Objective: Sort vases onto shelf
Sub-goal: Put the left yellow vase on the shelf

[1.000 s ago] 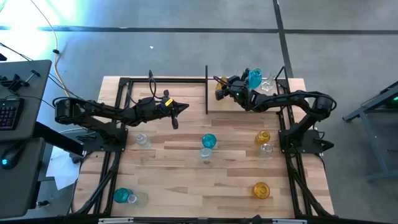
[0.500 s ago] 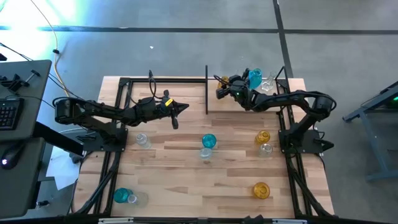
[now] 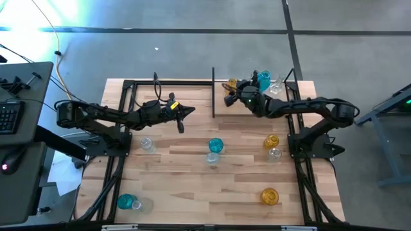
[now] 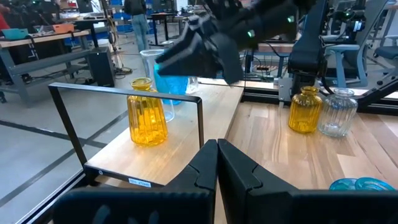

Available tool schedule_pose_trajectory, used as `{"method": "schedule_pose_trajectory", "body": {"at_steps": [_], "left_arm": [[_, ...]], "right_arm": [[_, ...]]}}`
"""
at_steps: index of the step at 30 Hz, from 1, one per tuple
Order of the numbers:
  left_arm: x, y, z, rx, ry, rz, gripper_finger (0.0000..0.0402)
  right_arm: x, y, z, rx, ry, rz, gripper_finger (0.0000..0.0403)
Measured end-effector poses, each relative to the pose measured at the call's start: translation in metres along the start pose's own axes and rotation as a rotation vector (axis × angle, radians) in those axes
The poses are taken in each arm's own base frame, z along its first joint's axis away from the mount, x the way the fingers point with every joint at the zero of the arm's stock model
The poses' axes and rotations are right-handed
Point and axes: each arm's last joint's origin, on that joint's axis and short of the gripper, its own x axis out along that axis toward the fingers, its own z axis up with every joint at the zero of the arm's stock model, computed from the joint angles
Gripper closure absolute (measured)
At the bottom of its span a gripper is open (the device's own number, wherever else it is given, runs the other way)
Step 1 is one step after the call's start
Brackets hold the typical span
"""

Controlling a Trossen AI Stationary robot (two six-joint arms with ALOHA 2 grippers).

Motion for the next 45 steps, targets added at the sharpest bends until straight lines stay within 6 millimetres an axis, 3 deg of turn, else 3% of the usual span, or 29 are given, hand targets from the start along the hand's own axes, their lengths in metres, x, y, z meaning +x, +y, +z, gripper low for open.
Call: {"method": "schedule_pose_trajectory", "body": {"at_steps": [10, 12, 27, 45], "left_arm": [[0.0, 0.0, 0.0, 0.0, 0.0, 0.001, 0.0401], [0.0, 0.0, 0.0, 0.0, 0.0, 0.0, 0.0401], [0.0, 0.0, 0.0, 0.001, 0.001, 0.001, 0.0401], [0.0, 0.0, 0.0, 0.0, 0.001, 0.001, 0.0401]], "right_arm": [[0.007, 0.007, -0.026, -0.054, 0.154, 0.033, 0.0379], [0.012, 0.006, -0.032, -0.068, 0.176, 0.024, 0.0396], [0.037, -0.007, -0.041, -0.02, 0.172, -0.018, 0.038], [0.035, -0.008, -0.032, -0.065, 0.127, 0.001, 0.038]]}}
